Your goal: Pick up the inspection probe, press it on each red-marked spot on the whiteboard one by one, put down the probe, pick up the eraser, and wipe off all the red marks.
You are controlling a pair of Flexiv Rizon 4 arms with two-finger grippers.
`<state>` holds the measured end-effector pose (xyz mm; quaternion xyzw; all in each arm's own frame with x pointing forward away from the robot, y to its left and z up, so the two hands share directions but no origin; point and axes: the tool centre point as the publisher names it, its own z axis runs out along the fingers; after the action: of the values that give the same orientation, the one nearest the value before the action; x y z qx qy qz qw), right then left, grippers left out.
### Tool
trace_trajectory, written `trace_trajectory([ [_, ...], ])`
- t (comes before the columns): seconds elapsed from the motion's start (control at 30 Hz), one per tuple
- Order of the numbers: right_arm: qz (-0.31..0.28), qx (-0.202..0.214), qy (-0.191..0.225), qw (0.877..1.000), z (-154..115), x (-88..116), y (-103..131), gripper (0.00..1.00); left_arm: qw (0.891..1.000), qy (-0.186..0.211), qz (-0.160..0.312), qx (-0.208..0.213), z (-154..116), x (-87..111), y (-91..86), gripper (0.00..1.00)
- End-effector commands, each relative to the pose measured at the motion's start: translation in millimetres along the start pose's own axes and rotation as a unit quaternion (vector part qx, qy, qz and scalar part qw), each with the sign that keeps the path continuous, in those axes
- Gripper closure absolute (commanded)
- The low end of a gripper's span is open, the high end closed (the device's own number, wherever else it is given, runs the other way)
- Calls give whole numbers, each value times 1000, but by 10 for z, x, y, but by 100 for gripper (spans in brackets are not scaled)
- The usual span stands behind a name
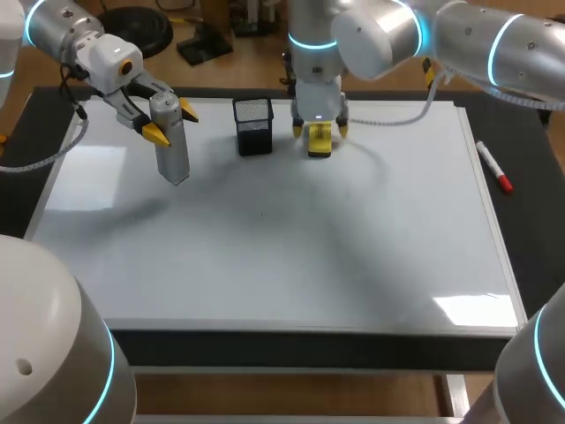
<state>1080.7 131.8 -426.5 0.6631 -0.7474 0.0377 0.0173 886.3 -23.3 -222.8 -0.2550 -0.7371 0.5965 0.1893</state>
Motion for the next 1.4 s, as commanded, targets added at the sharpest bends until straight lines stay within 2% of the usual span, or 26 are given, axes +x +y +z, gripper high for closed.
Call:
trace_trajectory([
  [0.03, 17, 3, -4, 1000, -89, 82, 10, 0, 1000, 2, 1, 0, -17, -4, -4, 100],
  [0.17, 52, 4, -7, 999, -191, 181, 44, 0, 1000, 2, 1, 0, -17, -4, -4, 100],
  [0.3, 118, -8, -9, 993, -239, 299, 62, 0, 1000, 2, 1, 0, -17, -4, -4, 100],
  [0.47, 221, -24, -59, 973, -346, 442, 87, 0, 1000, 2, 1, 0, -17, -4, -4, 100],
  [0.63, 325, -41, -86, 941, -485, 578, 76, 0, 1000, 2, 1, 0, -17, -4, -4, 100],
  [0.77, 392, -50, -89, 914, -636, 684, 68, 0, 1000, 2, 1, 0, -17, -4, -4, 100],
  [0.9, 439, -48, -110, 890, -808, 796, 74, 0, 1000, 2, 1, 0, -17, -4, -4, 100],
  [1.17, 529, -59, -122, 838, -1152, 1006, 78, 0, 1000, 2, 1, 0, -17, -4, -4, 100],
  [1.3, 563, -81, -107, 816, -1280, 1064, 57, 0, 1000, 2, 1, 0, -17, -4, -4, 100],
  [1.4, 578, -97, -98, 804, -1381, 1068, 35, 0, 1000, 2, 1, 0, -17, -4, -4, 100],
])
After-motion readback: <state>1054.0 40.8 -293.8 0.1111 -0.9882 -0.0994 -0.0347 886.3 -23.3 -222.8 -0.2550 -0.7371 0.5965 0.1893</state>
